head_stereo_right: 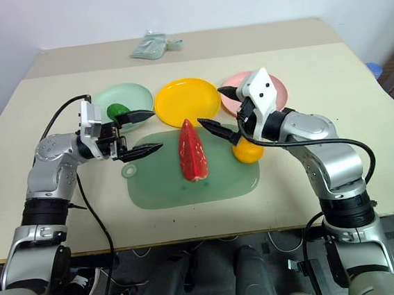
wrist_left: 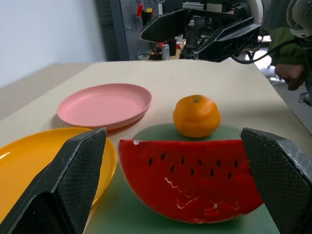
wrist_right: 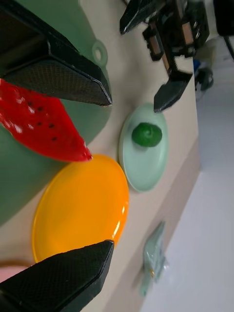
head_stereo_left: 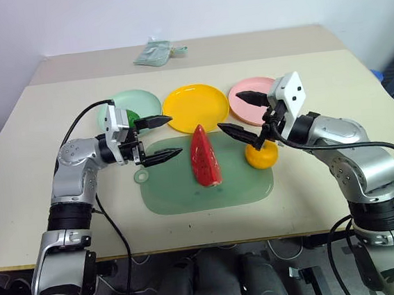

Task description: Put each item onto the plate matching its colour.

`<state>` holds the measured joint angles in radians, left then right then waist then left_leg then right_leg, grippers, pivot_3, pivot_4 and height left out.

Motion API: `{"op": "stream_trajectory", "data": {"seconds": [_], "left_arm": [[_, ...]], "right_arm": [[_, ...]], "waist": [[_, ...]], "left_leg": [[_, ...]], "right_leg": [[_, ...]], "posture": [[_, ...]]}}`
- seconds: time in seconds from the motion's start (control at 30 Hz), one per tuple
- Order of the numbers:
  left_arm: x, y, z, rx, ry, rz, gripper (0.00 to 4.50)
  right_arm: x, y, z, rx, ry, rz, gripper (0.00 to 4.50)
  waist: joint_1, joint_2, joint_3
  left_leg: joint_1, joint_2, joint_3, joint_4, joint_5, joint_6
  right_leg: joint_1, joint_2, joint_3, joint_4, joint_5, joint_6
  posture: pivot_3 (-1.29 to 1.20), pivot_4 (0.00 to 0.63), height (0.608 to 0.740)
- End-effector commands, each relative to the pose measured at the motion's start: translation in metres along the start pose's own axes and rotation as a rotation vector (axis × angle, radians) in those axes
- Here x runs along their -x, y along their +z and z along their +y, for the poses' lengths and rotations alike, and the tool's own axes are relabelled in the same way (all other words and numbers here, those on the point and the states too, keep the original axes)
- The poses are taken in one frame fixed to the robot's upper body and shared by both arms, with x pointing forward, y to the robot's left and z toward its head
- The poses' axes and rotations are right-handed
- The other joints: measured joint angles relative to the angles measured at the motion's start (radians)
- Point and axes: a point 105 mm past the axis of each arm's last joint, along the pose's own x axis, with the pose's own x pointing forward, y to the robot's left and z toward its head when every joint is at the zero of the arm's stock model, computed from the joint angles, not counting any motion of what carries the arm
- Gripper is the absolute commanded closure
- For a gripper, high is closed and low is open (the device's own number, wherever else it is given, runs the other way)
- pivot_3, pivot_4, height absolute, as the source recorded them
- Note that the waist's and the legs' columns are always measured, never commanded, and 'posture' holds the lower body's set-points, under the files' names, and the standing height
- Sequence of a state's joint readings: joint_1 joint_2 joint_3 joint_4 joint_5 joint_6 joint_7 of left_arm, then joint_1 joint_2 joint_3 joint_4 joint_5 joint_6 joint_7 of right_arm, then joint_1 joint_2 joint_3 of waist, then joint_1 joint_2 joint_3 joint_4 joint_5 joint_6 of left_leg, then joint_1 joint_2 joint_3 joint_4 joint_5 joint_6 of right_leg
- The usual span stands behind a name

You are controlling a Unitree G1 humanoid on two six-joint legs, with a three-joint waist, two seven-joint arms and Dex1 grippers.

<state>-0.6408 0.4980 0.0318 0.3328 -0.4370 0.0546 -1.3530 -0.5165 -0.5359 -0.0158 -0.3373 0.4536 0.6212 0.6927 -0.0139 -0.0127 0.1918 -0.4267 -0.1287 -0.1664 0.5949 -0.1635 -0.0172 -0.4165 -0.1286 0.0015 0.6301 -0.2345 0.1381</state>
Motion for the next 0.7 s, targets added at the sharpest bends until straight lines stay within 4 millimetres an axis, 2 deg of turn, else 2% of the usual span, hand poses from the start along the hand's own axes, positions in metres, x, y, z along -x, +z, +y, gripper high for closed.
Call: {"op": "stream_trajectory", "data": {"seconds": [0.03,0.13,0.2,0.3,0.47,0.57,0.7], "left_arm": [[-0.004,0.010,-0.005,-0.030,-0.040,-0.036,0.02],[0.000,0.011,-0.005,-0.032,-0.050,-0.029,0.02],[0.006,0.010,-0.004,-0.034,-0.048,-0.017,0.02],[0.012,0.009,-0.003,-0.054,-0.040,0.001,0.02],[0.013,0.009,-0.003,-0.061,-0.041,0.003,0.02],[0.039,0.000,-0.002,-0.064,-0.020,0.093,0.02],[0.042,-0.003,-0.001,-0.068,-0.009,0.101,0.02]], "right_arm": [[0.000,0.018,0.010,0.019,0.035,-0.029,0.00],[-0.002,0.014,0.007,0.012,-0.006,0.035,0.00],[-0.008,0.016,0.001,-0.086,-0.078,0.055,0.00],[-0.016,0.023,0.008,-0.131,-0.093,0.081,0.00],[-0.017,0.025,0.011,-0.150,-0.101,0.105,0.00],[-0.032,0.033,0.026,-0.151,-0.088,0.205,0.00],[-0.037,0.014,0.034,-0.284,-0.047,0.345,0.00]], "waist": [[0.000,0.000,0.000],[-0.001,0.000,0.000],[-0.004,0.000,0.000],[-0.004,0.000,0.000],[0.004,0.000,0.000],[-0.010,0.001,0.000],[-0.014,0.001,0.000]], "left_leg": [[0.000,0.000,0.000,0.000,0.000,0.000],[0.000,0.000,0.000,0.000,0.000,0.000],[0.000,0.000,0.000,0.000,0.000,0.000],[0.000,0.001,0.000,-0.001,0.000,0.000],[-0.001,0.000,0.001,-0.002,0.000,0.000],[-0.001,0.000,0.002,-0.002,0.000,0.000],[-0.001,0.005,0.004,-0.004,0.000,0.000]], "right_leg": [[0.000,0.000,0.000,0.000,0.000,0.000],[0.000,0.000,0.000,0.000,0.000,0.000],[0.000,0.000,0.000,0.000,0.000,0.000],[-0.002,0.001,0.002,0.001,0.000,-0.001],[-0.003,0.000,0.002,0.000,0.000,-0.001],[-0.004,0.000,0.003,0.001,0.000,-0.001],[-0.009,0.006,0.008,0.002,0.002,-0.004]], "posture": [[0.00,0.150,0.740],[0.00,0.150,0.740],[0.00,0.150,0.740],[0.00,0.150,0.740],[0.00,0.150,0.740],[0.00,0.150,0.740],[0.00,0.150,0.740]]}}
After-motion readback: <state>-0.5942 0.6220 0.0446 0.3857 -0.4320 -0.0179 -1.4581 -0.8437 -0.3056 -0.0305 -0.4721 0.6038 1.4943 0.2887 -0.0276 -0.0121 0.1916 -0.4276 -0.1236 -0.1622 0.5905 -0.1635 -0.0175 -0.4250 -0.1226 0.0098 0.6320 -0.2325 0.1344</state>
